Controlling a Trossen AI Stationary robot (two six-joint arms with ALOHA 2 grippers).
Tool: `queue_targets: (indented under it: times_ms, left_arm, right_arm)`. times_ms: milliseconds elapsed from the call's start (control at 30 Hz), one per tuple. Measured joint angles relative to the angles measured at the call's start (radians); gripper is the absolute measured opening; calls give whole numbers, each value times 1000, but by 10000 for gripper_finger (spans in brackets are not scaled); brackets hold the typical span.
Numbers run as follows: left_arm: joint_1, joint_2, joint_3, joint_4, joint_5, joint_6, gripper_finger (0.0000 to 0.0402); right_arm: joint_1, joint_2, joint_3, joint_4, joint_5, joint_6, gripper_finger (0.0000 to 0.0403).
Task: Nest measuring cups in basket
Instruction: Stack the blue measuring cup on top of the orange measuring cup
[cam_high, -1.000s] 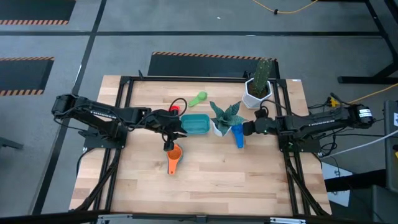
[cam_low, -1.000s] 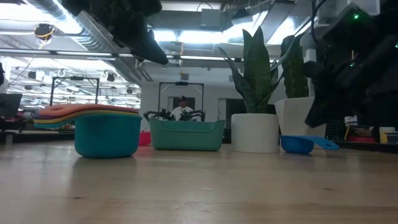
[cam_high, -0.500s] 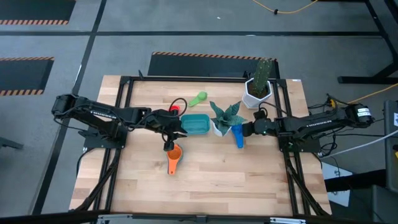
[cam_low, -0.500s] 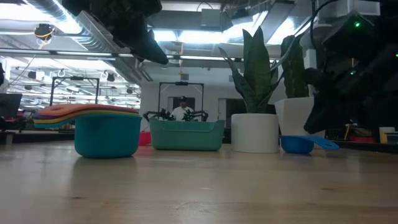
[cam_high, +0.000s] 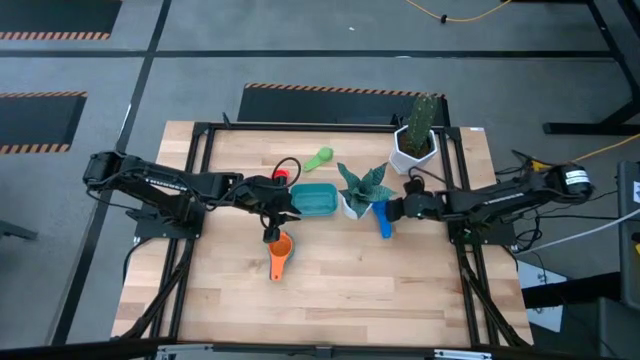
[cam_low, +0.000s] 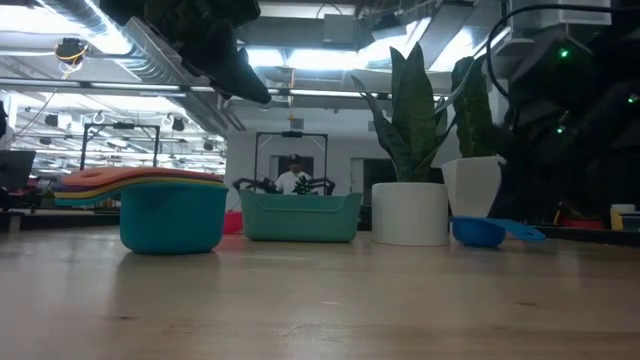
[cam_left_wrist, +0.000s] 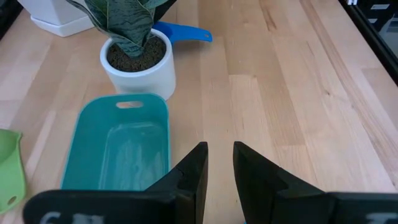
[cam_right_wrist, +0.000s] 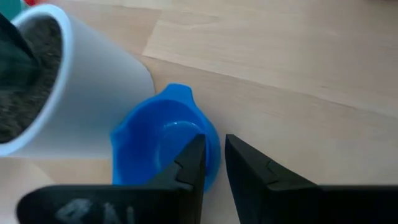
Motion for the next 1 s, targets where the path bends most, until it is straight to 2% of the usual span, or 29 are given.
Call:
queue_targets:
  times_ms: [367,700,833,1000]
  left_arm:
    - [0,0,0,0,0,0,69]
    - [-9,0,0,0,0,-1,69]
    - [-25,0,0,0,0,-1,69]
    - [-57,0,0,0,0,-2,69]
  right_arm:
    - [1,78,0,36,-9,3,64]
    - [1,85,1,21,-57,-2,11]
    - [1,85,1,23,-67,-2,13]
    - [23,81,2,28,-128,-16,10]
